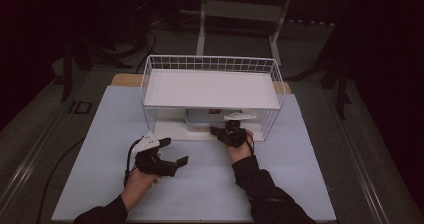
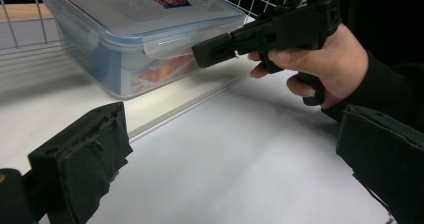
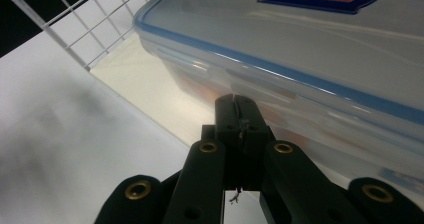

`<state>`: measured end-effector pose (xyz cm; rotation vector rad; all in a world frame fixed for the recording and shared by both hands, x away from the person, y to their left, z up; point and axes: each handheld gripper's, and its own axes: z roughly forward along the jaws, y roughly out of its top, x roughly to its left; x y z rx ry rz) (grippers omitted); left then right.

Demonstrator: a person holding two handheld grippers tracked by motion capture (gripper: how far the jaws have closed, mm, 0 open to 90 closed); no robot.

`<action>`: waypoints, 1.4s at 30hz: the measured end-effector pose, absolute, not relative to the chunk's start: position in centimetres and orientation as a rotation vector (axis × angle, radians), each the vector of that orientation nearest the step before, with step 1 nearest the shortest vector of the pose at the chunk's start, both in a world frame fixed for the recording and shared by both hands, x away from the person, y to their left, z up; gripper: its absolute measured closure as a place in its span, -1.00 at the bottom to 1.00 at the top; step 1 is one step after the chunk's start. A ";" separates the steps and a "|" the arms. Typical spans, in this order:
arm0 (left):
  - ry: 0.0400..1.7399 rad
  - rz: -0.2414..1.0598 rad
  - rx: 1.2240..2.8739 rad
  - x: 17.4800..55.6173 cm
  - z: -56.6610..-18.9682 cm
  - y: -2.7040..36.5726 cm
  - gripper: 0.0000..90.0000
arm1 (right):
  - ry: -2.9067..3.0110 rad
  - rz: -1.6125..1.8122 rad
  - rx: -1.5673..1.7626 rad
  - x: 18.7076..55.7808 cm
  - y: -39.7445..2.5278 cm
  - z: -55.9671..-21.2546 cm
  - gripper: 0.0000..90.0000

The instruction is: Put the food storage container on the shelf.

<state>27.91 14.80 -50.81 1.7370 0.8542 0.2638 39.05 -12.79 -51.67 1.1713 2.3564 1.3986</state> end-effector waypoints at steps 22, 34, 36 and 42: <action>0.824 0.350 1.782 26.4 -50.2 14.6 -0.99 | 2.405 1.480 1.066 33.3 -14.9 -50.2 -0.34; 0.785 0.299 1.790 25.3 -49.8 15.3 -0.99 | 2.305 1.576 1.003 30.0 -17.7 -48.3 -0.58; 0.782 0.303 1.789 25.0 -49.7 15.7 -0.99 | 2.287 1.571 0.991 29.5 -18.2 -48.2 -0.58; 0.788 0.299 1.798 24.4 -49.9 16.7 -0.99 | 2.264 1.558 1.004 28.4 -19.7 -48.3 -0.58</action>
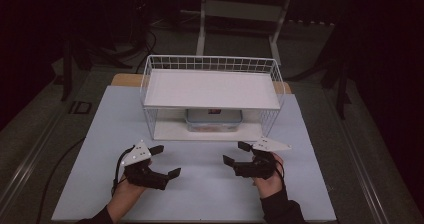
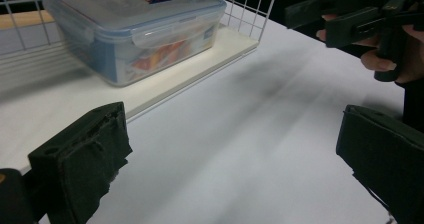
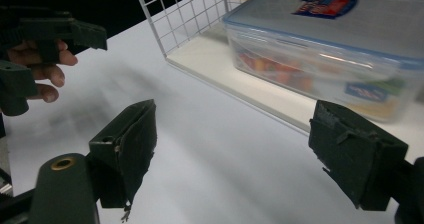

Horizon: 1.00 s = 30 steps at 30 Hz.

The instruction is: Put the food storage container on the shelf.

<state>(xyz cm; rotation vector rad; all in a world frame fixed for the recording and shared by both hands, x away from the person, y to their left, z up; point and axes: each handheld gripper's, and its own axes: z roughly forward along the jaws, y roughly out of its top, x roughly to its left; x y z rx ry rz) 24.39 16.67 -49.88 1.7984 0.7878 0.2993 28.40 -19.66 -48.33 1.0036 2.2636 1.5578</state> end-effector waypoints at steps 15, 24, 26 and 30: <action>0.805 0.286 1.821 23.2 -50.2 18.2 -0.99 | 2.209 1.522 1.041 25.9 -24.1 -48.6 -0.60; 0.827 0.265 1.816 22.1 -50.3 19.4 -0.99 | 2.201 1.528 1.046 24.5 -26.9 -49.0 -0.60; 0.830 0.267 1.807 21.9 -50.3 19.7 -0.99 | 2.197 1.527 1.048 24.3 -27.4 -49.0 -0.60; 0.830 0.273 1.799 21.5 -50.3 20.5 -0.99 | 2.186 1.518 1.063 24.0 -28.4 -49.2 -0.60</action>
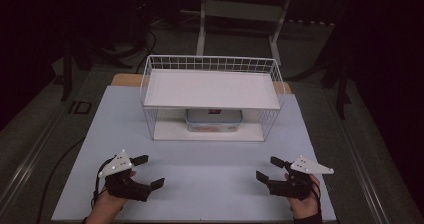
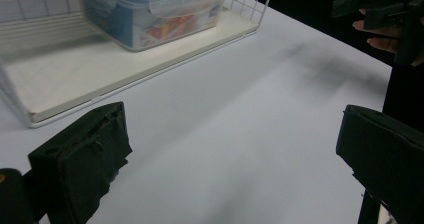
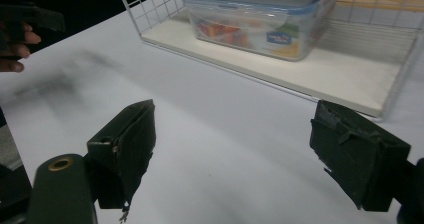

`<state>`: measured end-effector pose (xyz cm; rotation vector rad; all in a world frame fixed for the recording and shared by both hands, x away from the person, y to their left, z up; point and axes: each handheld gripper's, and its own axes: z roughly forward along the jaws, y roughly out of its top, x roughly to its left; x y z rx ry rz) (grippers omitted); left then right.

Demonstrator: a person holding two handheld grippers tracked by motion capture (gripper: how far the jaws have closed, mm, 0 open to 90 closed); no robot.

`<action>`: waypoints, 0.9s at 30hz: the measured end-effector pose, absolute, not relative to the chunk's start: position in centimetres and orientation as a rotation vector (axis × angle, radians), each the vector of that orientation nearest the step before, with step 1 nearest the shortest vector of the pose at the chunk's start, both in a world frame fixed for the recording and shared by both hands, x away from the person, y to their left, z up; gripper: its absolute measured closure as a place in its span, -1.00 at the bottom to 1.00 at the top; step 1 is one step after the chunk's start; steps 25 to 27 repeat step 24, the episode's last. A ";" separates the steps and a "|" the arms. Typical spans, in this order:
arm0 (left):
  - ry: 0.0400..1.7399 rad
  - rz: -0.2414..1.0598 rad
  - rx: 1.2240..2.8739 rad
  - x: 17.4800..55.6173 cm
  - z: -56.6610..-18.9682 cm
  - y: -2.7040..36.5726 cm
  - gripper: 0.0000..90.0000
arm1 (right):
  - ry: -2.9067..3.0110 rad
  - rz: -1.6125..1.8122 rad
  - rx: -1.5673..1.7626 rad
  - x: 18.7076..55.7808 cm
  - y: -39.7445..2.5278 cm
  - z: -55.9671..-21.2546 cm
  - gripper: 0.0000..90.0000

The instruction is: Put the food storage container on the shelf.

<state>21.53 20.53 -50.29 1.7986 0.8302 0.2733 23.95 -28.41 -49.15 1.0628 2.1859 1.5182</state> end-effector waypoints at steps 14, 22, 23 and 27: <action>0.875 0.312 1.775 21.7 -50.6 22.2 -0.99 | 2.174 1.543 1.120 24.4 -30.5 -49.8 -0.60; 0.884 0.324 1.772 22.0 -51.1 22.1 -0.99 | 2.195 1.529 1.112 24.5 -30.1 -50.1 -0.60; 0.887 0.319 1.775 22.1 -51.1 22.1 -0.99 | 2.202 1.522 1.109 24.5 -30.1 -50.1 -0.60; 0.889 0.317 1.773 22.1 -51.1 22.1 -0.99 | 2.203 1.520 1.108 24.5 -30.0 -50.1 -0.60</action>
